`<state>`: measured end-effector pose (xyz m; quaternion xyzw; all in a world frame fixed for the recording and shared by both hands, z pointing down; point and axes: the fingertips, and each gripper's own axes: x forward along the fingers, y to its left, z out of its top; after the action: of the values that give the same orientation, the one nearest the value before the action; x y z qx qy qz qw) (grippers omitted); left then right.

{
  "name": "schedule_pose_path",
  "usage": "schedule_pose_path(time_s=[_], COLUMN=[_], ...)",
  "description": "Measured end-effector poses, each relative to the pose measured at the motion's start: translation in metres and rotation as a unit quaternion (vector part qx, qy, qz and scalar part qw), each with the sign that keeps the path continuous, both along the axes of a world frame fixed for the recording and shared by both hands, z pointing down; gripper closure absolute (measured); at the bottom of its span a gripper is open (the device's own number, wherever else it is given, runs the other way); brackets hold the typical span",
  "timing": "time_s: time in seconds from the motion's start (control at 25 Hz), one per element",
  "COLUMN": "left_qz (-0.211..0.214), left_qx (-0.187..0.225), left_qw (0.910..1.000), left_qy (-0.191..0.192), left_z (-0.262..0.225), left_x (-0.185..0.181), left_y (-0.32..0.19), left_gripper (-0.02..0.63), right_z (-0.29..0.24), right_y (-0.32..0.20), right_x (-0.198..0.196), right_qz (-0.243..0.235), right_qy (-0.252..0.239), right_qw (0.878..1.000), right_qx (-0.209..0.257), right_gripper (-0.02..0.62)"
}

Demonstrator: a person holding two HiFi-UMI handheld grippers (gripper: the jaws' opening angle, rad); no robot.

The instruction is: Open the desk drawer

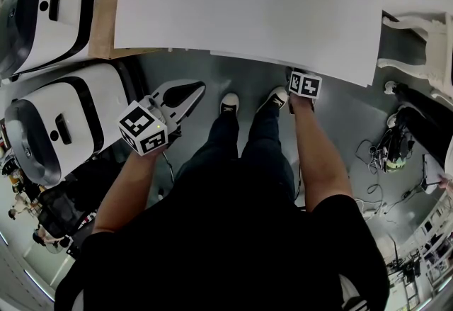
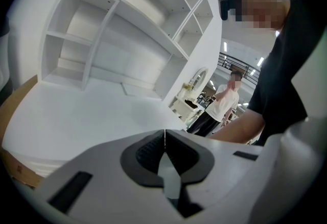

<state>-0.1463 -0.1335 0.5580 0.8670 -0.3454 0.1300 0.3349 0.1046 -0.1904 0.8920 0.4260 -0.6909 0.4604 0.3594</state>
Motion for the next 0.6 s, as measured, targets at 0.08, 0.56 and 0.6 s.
schedule_pose_path(time_s=[0.08,0.56,0.6], left_qz=[0.002,0.010,0.010], left_qx=[-0.001,-0.003,-0.003], left_qw=[1.0000,0.9999,0.9999], left_qy=[-0.001,-0.002,-0.002], left_z=[0.0009,0.0027,0.0028], left_x=[0.0009,0.0010,0.0011], left_y=[0.0012,0.0023,0.0024], left_gripper=[0.595,0.595,0.595], right_z=[0.0007,0.0018,0.0023], right_y=[0.0005,0.0031,0.0049], right_x=[0.0004,0.0015,0.0018], right_qz=[-0.002,-0.006,-0.007], right_qy=[0.003,0.014,0.015], right_qw=[1.000,1.000,1.000], right_qx=[-0.002,-0.015,-0.017], right_gripper=[0.503,0.506,0.506])
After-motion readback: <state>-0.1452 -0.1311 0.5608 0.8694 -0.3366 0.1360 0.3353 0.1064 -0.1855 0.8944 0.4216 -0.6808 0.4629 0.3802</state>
